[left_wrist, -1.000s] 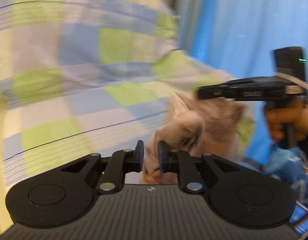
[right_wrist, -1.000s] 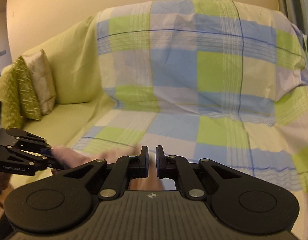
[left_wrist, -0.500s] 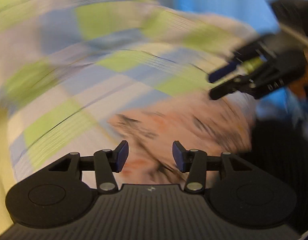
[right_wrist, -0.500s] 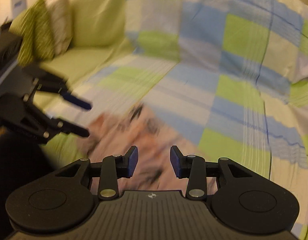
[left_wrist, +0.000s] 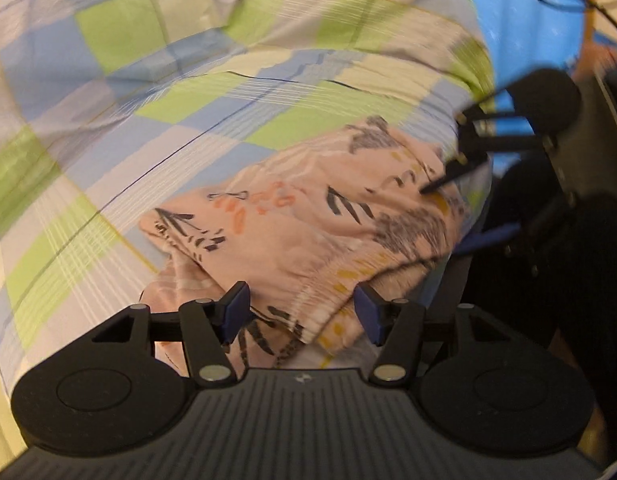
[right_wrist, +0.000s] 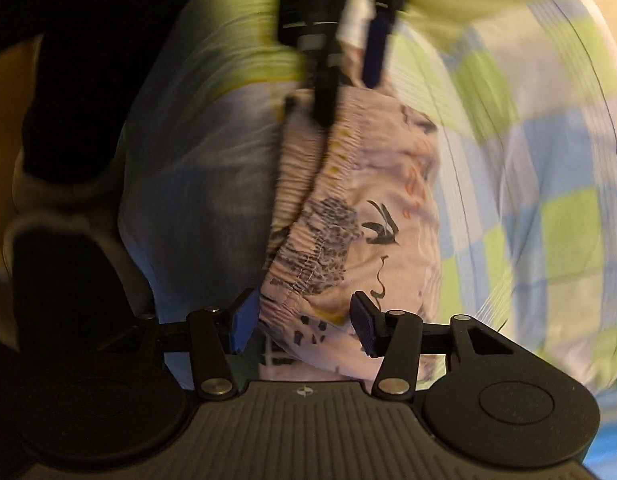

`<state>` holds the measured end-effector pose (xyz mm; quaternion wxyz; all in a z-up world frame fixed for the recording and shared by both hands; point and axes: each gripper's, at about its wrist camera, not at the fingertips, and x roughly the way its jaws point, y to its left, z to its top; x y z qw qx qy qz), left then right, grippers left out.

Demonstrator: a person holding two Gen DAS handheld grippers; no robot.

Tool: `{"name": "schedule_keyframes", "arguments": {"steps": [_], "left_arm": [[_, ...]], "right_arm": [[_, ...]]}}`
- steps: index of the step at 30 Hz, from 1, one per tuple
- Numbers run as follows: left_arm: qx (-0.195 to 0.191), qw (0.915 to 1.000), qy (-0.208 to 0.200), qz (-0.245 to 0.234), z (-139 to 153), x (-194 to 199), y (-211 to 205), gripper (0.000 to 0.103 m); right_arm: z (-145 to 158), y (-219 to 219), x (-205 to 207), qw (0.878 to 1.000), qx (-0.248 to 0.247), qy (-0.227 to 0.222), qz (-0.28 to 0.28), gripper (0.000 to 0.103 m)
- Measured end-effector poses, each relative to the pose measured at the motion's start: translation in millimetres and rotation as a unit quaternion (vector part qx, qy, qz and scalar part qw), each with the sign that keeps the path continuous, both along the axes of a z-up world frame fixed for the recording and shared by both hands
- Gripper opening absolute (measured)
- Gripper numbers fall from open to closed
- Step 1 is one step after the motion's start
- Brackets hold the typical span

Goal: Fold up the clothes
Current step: 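Grasp the pink shorts waistband with the right tool while the left tool grasps another edge, then lift the shorts with both tools and shake them out in the air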

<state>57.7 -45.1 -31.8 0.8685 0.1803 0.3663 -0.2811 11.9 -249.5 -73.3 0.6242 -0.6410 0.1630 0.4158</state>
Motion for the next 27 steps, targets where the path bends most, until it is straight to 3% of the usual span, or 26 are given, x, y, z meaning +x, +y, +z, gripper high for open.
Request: {"name": "schedule_keyframes", "arguments": {"steps": [2,5,7,8,11,13,15,20,24,27], "left_arm": [[-0.011,0.9999,0.002,0.010,2,6,3,0.053],[-0.021,0.9995,0.002,0.022,3,17,5,0.055],[-0.024,0.9993,0.000,0.029,6,24,6,0.055],[-0.023,0.9992,-0.003,0.032,7,25,7,0.055],[-0.019,0.9988,-0.016,0.042,14,24,11,0.054],[-0.029,0.9978,-0.023,0.055,21,20,19,0.063],[-0.048,0.9955,-0.031,0.076,27,13,29,0.067],[-0.113,0.9828,-0.038,0.141,40,-9,48,0.068],[-0.170,0.9722,-0.004,0.161,33,-19,43,0.073],[-0.202,0.9670,0.031,0.152,20,-15,24,0.074]], "right_arm": [[-1,-5,-5,0.999,-0.018,-0.011,0.027,0.076],[-6,-6,-2,0.999,-0.003,-0.016,0.035,0.070],[-1,-2,4,1.000,-0.002,0.000,0.021,0.039],[7,1,8,1.000,0.012,0.005,0.012,0.019],[50,2,20,0.993,0.096,0.061,-0.035,0.018],[80,-1,40,0.976,0.167,0.108,-0.089,0.017],[104,-5,61,0.955,0.228,0.132,-0.136,0.014],[144,-11,107,0.912,0.330,0.119,-0.210,0.009],[163,-17,141,0.881,0.387,0.108,-0.250,0.008],[167,-17,155,0.869,0.406,0.111,-0.261,0.008]]}}
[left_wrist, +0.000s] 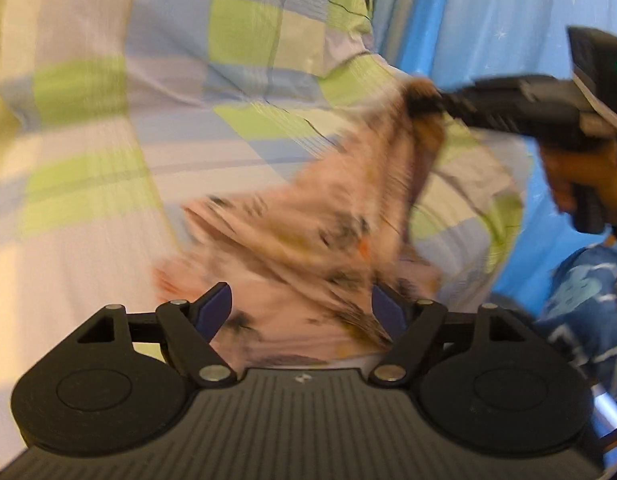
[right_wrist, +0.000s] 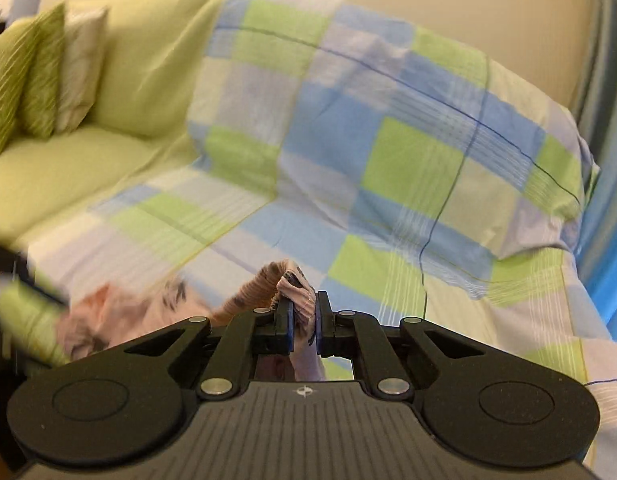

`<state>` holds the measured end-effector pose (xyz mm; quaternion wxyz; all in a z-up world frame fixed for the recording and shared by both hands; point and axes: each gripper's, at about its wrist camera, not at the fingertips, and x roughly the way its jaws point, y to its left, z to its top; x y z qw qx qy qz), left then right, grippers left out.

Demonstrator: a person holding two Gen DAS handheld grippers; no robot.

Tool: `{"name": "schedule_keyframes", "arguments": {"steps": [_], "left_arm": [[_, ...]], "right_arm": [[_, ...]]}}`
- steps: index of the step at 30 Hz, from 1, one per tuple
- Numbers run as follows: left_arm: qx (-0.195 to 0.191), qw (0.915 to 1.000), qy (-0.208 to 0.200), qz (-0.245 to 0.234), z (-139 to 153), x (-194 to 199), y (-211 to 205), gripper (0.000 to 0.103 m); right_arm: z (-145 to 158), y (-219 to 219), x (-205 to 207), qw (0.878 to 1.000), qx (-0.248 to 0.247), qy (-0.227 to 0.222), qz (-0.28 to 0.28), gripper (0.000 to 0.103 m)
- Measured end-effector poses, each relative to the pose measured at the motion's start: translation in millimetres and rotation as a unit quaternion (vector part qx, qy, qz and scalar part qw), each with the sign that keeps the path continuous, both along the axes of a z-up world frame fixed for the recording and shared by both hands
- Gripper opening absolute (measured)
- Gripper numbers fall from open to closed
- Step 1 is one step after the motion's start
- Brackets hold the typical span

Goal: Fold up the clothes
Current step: 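Lift the shorts with both tools and shake them out in the air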

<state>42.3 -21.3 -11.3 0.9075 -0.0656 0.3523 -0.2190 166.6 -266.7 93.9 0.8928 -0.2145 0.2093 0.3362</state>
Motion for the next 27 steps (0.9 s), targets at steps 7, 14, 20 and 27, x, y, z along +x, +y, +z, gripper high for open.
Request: {"name": "schedule_keyframes", "arguments": {"steps": [7,14,20,27], "left_arm": [[0.021,0.9987,0.037,-0.028,-37,21,-66,0.076],[0.105,0.9942,0.023,-0.008,-49,21,-90,0.008],[0.133,0.9888,-0.067,-0.003,15,-5,-37,0.006],[0.263,0.9363,-0.231,-0.028,153,-50,11,0.006]], "right_arm": [[-4,-6,17,1.000,0.023,0.004,-0.015,0.008],[-2,-25,15,0.998,0.048,0.002,-0.040,0.007],[25,-53,-21,0.994,0.084,-0.038,-0.064,0.007],[78,-66,-102,0.983,0.147,-0.095,-0.055,0.007]]}}
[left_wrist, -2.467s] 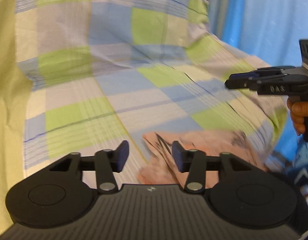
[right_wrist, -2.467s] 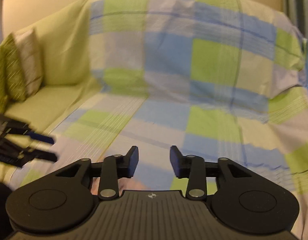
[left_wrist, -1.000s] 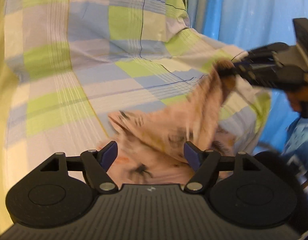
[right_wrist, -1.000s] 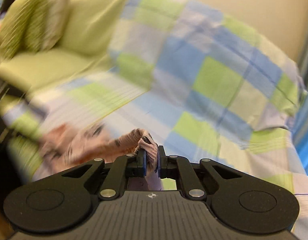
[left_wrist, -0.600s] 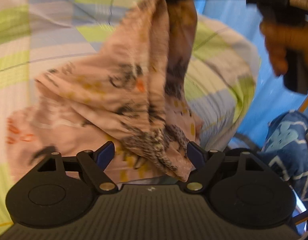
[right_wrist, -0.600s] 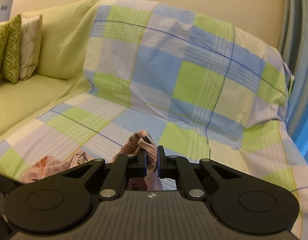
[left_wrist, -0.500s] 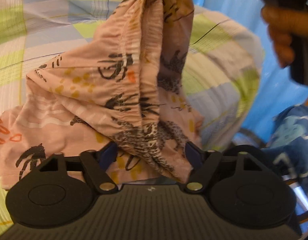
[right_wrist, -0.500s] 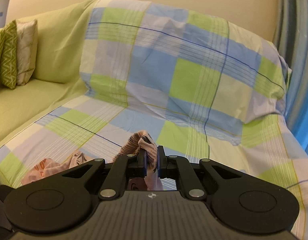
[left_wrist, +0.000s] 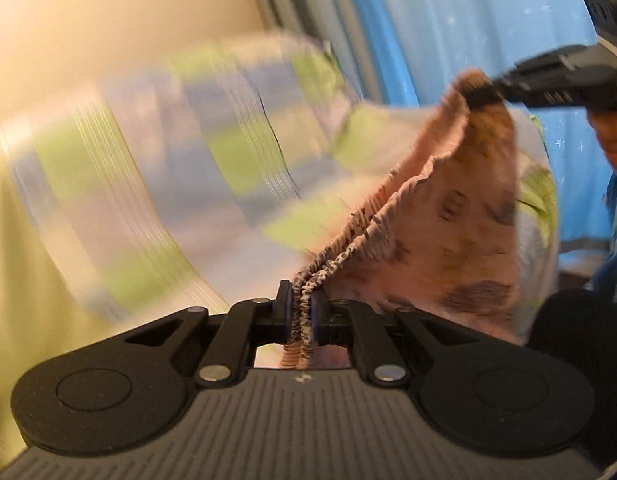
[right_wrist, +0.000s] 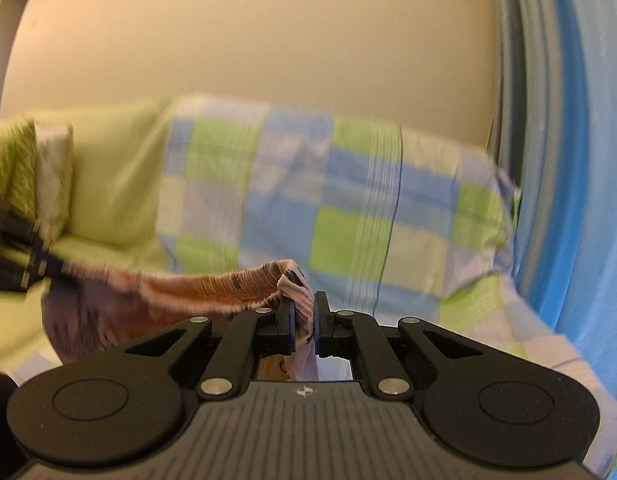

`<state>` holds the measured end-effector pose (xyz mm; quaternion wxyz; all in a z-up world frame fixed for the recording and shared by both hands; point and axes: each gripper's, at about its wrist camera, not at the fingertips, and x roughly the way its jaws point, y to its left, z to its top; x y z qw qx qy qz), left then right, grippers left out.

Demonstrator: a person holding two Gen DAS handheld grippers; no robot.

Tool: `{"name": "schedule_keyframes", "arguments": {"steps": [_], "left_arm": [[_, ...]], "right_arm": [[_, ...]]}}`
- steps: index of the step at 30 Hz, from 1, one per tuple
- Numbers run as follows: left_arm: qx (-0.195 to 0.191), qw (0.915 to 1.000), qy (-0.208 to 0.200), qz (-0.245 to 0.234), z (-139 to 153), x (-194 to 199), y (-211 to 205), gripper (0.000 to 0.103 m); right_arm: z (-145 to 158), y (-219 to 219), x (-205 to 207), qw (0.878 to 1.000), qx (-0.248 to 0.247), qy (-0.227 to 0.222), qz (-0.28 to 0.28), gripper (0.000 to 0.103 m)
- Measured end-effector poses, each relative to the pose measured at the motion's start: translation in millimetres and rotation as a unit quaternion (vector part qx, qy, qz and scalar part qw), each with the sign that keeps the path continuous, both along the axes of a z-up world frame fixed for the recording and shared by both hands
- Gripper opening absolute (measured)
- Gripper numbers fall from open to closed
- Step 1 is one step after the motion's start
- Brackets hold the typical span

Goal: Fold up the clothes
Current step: 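Lift the shorts with both tools and shake them out in the air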

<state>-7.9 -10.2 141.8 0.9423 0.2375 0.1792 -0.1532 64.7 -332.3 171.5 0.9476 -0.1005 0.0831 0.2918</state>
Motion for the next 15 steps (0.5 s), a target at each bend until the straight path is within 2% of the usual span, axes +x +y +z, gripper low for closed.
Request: {"name": "schedule_keyframes", "arguments": {"steps": [4,6,8,10,12,14,15], "left_arm": [[0.051,0.9961,-0.072,-0.005,60,-16,3,0.006],[0.071,0.9935,-0.090,-0.007,75,-8,2,0.006],[0.087,0.9913,-0.098,-0.005,82,13,1,0.007],[0.091,0.9915,-0.094,0.001,77,50,1,0.010],[0.079,0.9939,-0.075,0.012,57,101,2,0.014],[0.064,0.9962,-0.047,0.034,23,157,5,0.029],[0.057,0.9968,-0.030,0.047,0,184,6,0.045]], "right_arm": [[42,1,-26,0.999,0.023,-0.047,0.000,0.007],[59,5,-23,0.997,0.024,-0.067,-0.001,0.007],[68,13,-1,0.996,0.013,-0.084,-0.006,0.007],[64,25,36,0.996,-0.005,-0.085,-0.013,0.007],[46,36,89,0.997,-0.027,-0.067,-0.026,0.007],[8,58,153,0.999,-0.043,-0.010,-0.028,0.008],[-16,67,182,0.998,-0.047,0.016,-0.031,0.009]]}}
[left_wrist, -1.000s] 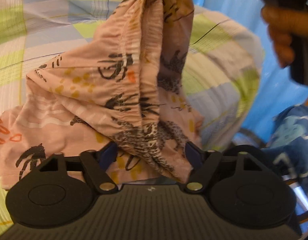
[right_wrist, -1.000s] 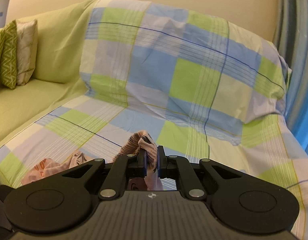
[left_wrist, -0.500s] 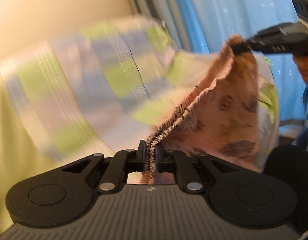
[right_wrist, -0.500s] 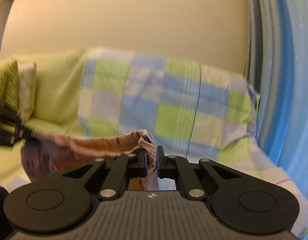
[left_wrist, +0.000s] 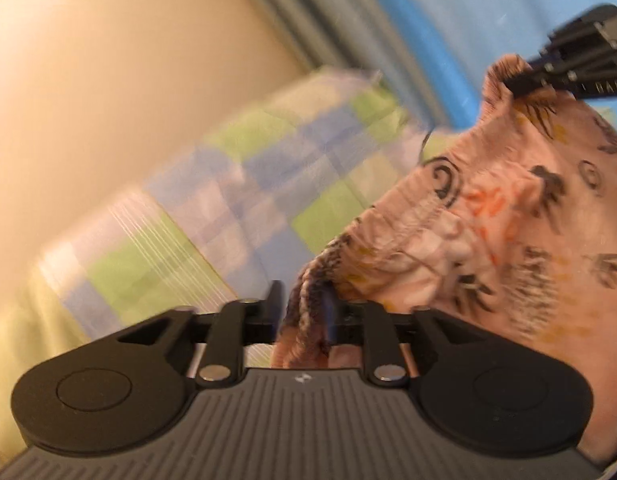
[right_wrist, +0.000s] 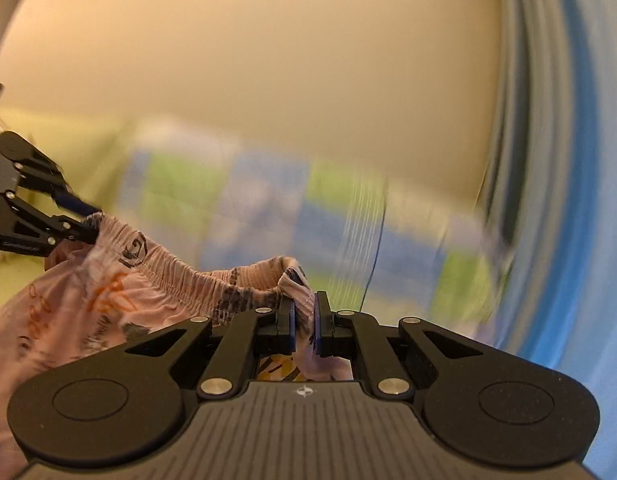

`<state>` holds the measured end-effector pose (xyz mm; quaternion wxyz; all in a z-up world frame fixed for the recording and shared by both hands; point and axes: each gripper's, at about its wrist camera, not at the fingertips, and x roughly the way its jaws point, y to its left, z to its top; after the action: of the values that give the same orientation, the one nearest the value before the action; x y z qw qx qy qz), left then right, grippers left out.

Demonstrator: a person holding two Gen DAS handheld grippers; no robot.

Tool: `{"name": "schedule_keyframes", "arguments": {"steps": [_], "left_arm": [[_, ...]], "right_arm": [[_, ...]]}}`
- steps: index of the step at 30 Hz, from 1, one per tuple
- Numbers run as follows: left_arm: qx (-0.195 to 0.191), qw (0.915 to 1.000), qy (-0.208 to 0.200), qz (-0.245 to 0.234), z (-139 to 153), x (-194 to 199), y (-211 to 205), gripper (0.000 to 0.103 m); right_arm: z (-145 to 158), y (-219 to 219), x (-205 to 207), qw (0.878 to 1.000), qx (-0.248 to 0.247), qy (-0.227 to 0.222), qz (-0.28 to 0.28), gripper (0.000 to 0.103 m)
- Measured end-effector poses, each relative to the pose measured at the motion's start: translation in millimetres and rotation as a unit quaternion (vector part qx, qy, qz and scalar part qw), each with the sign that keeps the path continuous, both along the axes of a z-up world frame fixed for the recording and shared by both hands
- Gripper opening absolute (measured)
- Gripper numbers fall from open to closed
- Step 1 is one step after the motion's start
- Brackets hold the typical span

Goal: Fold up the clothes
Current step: 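Lift the shorts with both tools and shake them out in the air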

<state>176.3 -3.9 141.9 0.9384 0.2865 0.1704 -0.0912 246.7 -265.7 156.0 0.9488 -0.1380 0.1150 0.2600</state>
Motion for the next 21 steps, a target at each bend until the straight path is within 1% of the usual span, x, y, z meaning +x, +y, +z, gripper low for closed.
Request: {"name": "schedule_keyframes", "arguments": {"steps": [1,2,3,4,6,7,8,10,12,14,15,17,19,20,21], "left_arm": [[-0.011,0.9996,0.023,0.010,-25,25,3,0.045],[-0.028,0.9980,0.052,0.020,-51,47,8,0.045],[-0.049,0.9950,0.080,0.035,-75,66,15,0.044],[-0.070,0.9909,0.103,0.051,-98,78,24,0.043],[-0.112,0.9822,0.133,0.073,-133,85,46,0.043],[-0.121,0.9787,0.144,0.083,-148,85,57,0.043],[-0.128,0.9752,0.154,0.093,-162,86,68,0.043],[-0.134,0.9677,0.177,0.119,-184,91,89,0.043],[-0.157,0.9595,0.188,0.139,-196,96,110,0.043],[-0.191,0.9506,0.195,0.148,-199,103,124,0.043],[-0.199,0.9491,0.197,0.145,-200,108,126,0.043],[-0.206,0.9485,0.200,0.134,-201,121,127,0.043],[-0.206,0.9506,0.201,0.117,-201,132,123,0.043],[-0.205,0.9503,0.207,0.109,-202,142,120,0.043],[-0.204,0.9494,0.216,0.102,-204,152,117,0.044]], "right_arm": [[-27,8,31,1.000,-0.009,0.026,-0.009,0.010],[-54,13,57,0.998,-0.024,0.052,-0.024,0.020],[-77,15,77,0.995,-0.037,0.079,-0.040,0.020],[-96,12,90,0.992,-0.036,0.104,-0.054,0.020],[-123,1,97,0.989,-0.011,0.137,-0.060,0.020],[-135,-4,96,0.987,-0.013,0.147,-0.062,0.024],[-147,-10,94,0.986,-0.015,0.156,-0.064,0.026],[-166,-19,91,0.982,-0.022,0.177,-0.066,0.027],[-181,-31,88,0.977,-0.014,0.197,-0.075,0.027],[-190,-38,89,0.974,0.000,0.214,-0.078,0.029],[-194,-39,92,0.972,0.006,0.220,-0.077,0.030],[-198,-38,95,0.972,0.013,0.226,-0.056,0.030],[-200,-32,101,0.973,0.013,0.226,-0.030,0.030],[-200,-28,104,0.974,0.011,0.226,-0.020,0.034],[-199,-22,110,0.974,0.005,0.225,-0.014,0.043]]}}
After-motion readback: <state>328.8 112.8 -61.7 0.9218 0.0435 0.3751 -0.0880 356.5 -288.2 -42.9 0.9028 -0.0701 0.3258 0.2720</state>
